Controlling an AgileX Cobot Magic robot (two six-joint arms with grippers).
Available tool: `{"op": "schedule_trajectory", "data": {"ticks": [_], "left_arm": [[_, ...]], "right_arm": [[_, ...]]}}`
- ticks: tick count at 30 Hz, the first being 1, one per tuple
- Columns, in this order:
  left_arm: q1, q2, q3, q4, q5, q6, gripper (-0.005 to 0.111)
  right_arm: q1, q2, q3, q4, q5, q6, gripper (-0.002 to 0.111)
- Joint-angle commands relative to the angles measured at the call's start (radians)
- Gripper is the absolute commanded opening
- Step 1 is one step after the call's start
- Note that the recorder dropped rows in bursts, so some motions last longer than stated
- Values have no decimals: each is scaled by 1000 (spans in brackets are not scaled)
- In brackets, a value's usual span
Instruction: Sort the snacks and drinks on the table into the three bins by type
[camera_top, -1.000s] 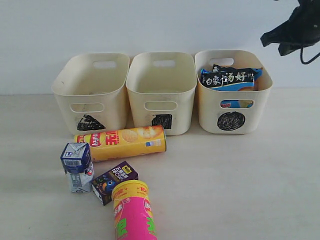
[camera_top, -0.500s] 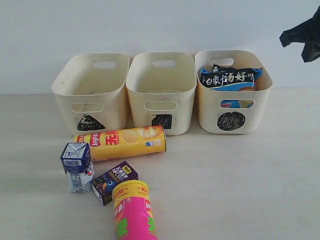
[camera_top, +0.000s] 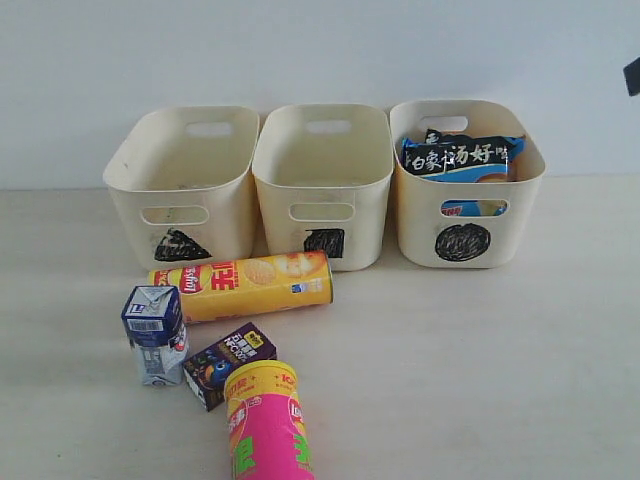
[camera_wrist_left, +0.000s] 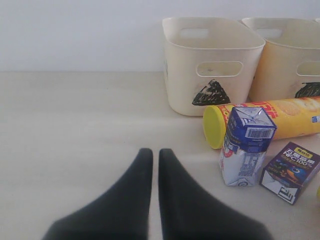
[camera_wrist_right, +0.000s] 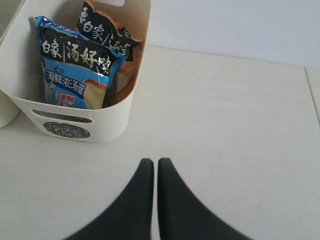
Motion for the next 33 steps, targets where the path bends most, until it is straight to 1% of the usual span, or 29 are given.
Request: {"op": "schedule_trajectory", "data": {"ticks": [1,9,21,30,33], "left_arm": [[3,-3,-4,-5,-3,-7,4],[3,-3,-4,-5,-3,-7,4],[3,-3,-4,-5,-3,-7,4],[3,-3,-4,-5,-3,-7,4],[3,-3,-4,-5,-3,-7,4]], "right_arm": [[-4,-132,157,-5,-125,14,0],[-4,-377,422,-2,-349,25,0],[-4,-738,728,13,-597,77,0],[-4,-1038,871,22,-602,101,0],[-4,-1112,894,30,-602,127,0]]}}
